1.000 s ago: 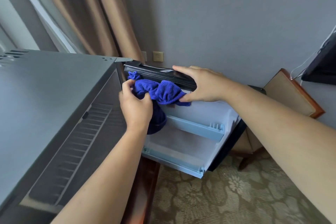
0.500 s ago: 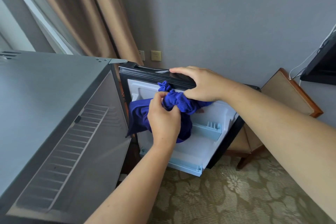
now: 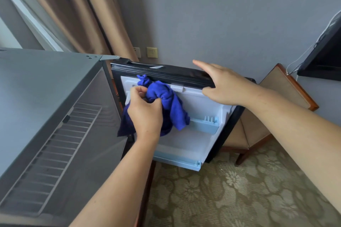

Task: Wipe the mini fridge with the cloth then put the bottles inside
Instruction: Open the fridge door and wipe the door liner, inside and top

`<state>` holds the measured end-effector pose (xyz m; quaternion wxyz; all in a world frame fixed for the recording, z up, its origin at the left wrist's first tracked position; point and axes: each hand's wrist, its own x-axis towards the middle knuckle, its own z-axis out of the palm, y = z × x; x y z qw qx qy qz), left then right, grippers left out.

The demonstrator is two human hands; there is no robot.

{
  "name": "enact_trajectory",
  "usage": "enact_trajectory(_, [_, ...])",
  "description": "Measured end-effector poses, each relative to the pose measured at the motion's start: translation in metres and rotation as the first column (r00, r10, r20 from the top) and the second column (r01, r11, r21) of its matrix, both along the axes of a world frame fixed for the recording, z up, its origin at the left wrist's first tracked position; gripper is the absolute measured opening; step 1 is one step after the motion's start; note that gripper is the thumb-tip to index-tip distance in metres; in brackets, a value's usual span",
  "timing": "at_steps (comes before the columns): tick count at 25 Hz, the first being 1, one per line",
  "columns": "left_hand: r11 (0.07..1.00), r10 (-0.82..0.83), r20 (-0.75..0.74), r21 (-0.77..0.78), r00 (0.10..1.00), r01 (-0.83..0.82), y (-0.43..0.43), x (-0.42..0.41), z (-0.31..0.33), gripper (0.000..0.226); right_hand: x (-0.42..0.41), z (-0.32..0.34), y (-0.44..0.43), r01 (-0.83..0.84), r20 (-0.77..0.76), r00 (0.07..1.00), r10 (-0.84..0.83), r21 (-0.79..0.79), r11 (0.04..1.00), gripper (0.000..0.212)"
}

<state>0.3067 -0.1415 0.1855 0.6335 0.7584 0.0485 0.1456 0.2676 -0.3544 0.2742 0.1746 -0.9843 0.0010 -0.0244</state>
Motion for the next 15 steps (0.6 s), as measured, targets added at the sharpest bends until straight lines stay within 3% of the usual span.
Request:
enact_trajectory(8, [0.960, -0.274, 0.053, 0.069, 0.960, 0.271, -0.096, -0.052, -0.003, 0.036, -0.001, 0.013, -0.013, 0.087, -0.040, 0.996, -0.082, 0.134, 0.987, 0.066])
enact_trajectory(12, [0.888, -0.417, 0.157, 0.282, 0.895, 0.363, -0.108, -0.054, -0.003, 0.039, -0.002, 0.014, -0.011, 0.119, -0.044, 0.993, -0.112, 0.254, 0.960, 0.064])
enact_trajectory(15, [0.807, -0.500, 0.186, 0.454, 0.846, 0.378, -0.100, -0.044, -0.003, 0.044, -0.001, 0.010, -0.012, 0.139, 0.009, 0.989, -0.145, 0.232, 0.963, 0.061])
